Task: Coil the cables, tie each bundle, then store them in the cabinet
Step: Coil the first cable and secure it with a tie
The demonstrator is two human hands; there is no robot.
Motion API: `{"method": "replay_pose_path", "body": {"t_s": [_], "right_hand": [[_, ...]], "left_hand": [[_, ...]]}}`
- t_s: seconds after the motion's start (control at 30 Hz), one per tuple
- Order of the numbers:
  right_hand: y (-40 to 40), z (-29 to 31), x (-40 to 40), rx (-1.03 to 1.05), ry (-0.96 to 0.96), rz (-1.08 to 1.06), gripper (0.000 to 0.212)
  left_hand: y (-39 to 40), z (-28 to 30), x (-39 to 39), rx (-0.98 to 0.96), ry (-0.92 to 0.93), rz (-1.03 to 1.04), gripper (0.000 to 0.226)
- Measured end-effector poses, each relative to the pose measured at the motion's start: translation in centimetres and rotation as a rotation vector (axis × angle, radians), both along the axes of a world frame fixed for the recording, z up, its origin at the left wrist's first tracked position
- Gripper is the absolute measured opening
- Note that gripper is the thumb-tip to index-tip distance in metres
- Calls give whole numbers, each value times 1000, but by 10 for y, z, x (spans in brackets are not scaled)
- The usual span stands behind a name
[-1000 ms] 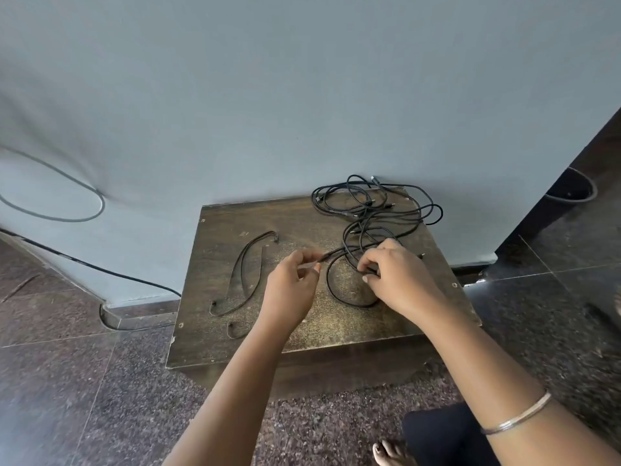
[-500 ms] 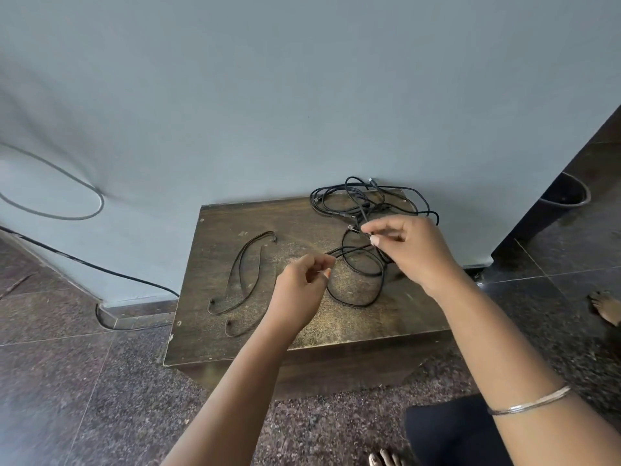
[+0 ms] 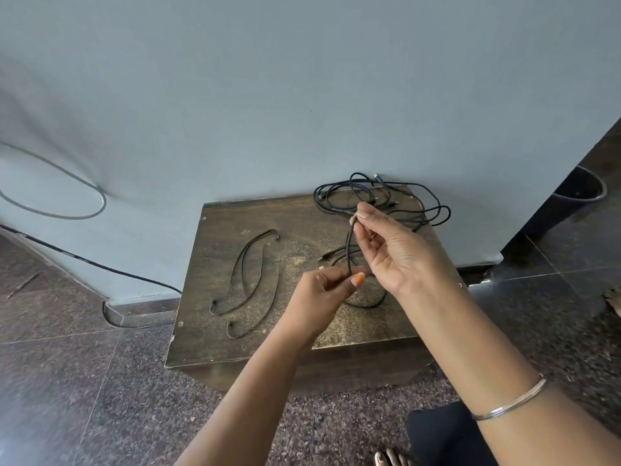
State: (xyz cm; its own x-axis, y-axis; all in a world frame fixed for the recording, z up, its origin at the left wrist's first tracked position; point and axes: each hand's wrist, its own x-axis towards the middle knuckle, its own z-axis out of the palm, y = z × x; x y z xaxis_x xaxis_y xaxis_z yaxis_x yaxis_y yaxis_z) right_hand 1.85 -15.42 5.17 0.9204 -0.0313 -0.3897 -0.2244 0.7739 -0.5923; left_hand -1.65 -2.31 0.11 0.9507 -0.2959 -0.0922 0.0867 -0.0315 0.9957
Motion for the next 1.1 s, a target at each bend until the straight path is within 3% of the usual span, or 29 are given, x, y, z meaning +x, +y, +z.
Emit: {"method": "replay_pose_path", "body": {"t_s": [0.07, 0.13, 0.23, 0.37, 0.47, 0.57, 0.7, 0.9, 1.0, 1.1], "right_hand": [[-2, -2, 2, 18, -1, -69, 15], [-7, -6, 5, -2, -27, -127, 14], [-14, -12, 4, -199, -77, -78, 17], [-9, -22, -4, -803, -219, 97, 35], [-3, -20, -9, -1326, -500, 126, 47], [5, -23, -11, -1577, -759, 236, 47], [6, -26, -10, -1598, -747, 297, 20], [-8, -29, -6, -1428, -647, 416, 17], [-12, -28, -2, -1388, -541, 218, 15], [-17, -28, -3, -1666, -526, 20, 13]], "left_hand": [[3, 0, 1, 8, 0, 41, 17], [9, 3, 3, -19, 1, 83, 26], [21, 9, 10, -205, 20, 141, 29], [32, 13, 17, -469, 212, 231, 34], [38, 16, 19, -441, 383, 164, 31], [40, 17, 17, -480, 532, 56, 29], [45, 19, 15, -633, 602, -4, 25], [55, 27, 14, -820, 632, -30, 30], [53, 30, 10, -871, 645, -30, 28], [53, 33, 8, -981, 642, -57, 28]]}}
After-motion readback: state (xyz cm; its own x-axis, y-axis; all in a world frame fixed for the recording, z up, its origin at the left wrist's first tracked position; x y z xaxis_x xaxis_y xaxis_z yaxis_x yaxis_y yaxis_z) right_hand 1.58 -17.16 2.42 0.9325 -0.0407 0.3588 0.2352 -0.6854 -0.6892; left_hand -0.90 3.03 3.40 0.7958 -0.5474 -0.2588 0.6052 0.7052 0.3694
